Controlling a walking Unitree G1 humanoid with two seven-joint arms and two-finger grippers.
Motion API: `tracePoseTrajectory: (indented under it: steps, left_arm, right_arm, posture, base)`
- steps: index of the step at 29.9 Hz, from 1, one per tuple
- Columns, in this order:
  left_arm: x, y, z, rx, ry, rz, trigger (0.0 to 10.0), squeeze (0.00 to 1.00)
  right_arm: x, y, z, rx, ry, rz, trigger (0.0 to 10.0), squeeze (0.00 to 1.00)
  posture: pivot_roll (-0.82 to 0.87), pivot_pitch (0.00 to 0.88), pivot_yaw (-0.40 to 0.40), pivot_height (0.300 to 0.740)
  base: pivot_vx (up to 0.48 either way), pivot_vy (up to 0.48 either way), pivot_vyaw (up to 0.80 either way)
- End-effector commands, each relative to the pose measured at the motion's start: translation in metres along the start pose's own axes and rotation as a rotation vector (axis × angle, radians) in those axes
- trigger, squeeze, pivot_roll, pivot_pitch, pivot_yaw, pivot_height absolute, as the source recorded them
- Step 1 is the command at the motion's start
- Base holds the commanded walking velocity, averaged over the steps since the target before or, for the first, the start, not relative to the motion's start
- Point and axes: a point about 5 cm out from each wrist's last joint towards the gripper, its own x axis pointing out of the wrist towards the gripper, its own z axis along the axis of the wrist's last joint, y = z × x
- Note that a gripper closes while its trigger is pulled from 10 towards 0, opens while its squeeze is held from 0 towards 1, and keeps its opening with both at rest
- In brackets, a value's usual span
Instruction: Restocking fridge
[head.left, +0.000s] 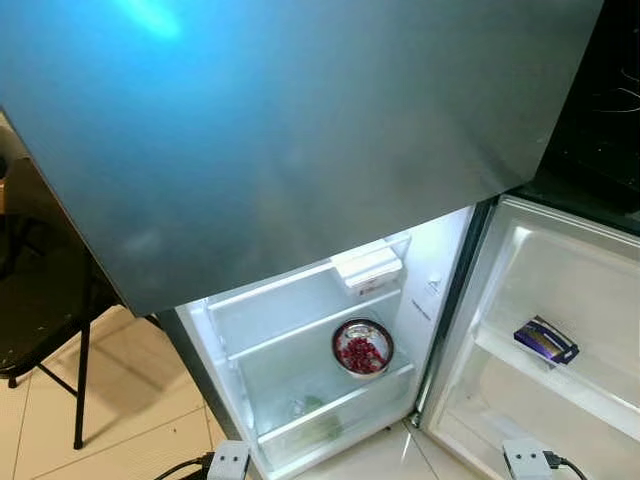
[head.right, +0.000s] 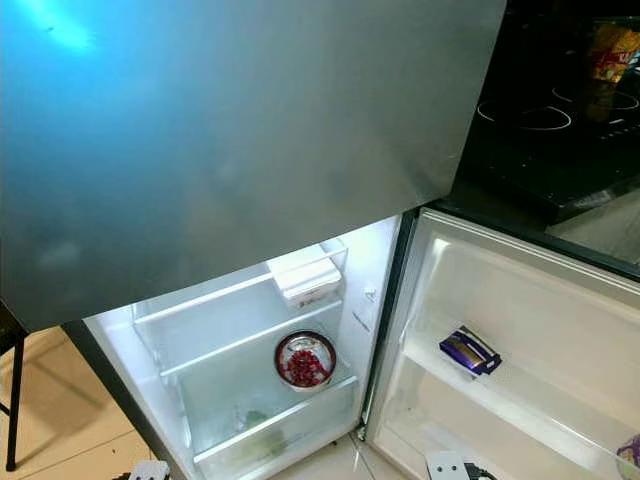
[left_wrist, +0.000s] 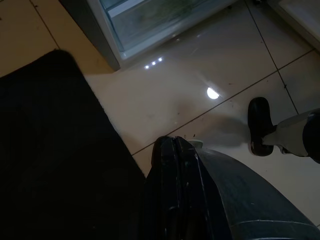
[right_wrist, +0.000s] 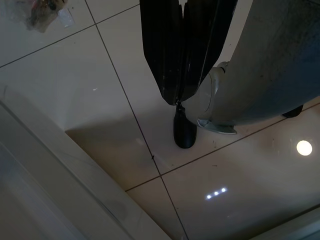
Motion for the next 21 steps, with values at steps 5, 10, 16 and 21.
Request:
tracePoseTrajectory:
  steps: [5, 10, 16, 21]
  left_arm:
    - [0.000, 0.000, -0.001, 0.007, 0.007, 0.006, 10.0, 0.00]
    - [-0.002, 0.004, -0.003, 0.010, 0.013, 0.023, 10.0, 0.00]
    - [-0.003, 0.009, -0.003, 0.034, 0.018, 0.039, 10.0, 0.00]
    - [-0.005, 0.017, 0.002, -0.022, -0.004, 0.072, 10.0, 0.00]
  right_arm:
    - [0.000, 0.000, -0.004, -0.003, 0.018, -0.005, 10.0, 0.00]
    - [-0.001, 0.002, -0.009, 0.011, 0.030, -0.009, 10.0, 0.00]
    - [-0.002, -0.011, -0.010, 0.037, 0.037, -0.056, 10.0, 0.00]
    - [-0.002, -0.015, -0.008, 0.046, 0.038, -0.060, 10.0, 0.00]
  posture:
    - [0.01, 0.000, -0.022, 0.740]
    - [0.02, 0.000, -0.001, 0.740]
    - [0.01, 0.000, -0.003, 0.740]
    - [0.00, 0.000, 0.009, 0.740]
  base:
    - [0.000, 0.000, 0.00]
    - [0.000, 0.000, 0.00]
    - [0.000, 0.000, 0.00]
    - [0.000, 0.000, 0.00]
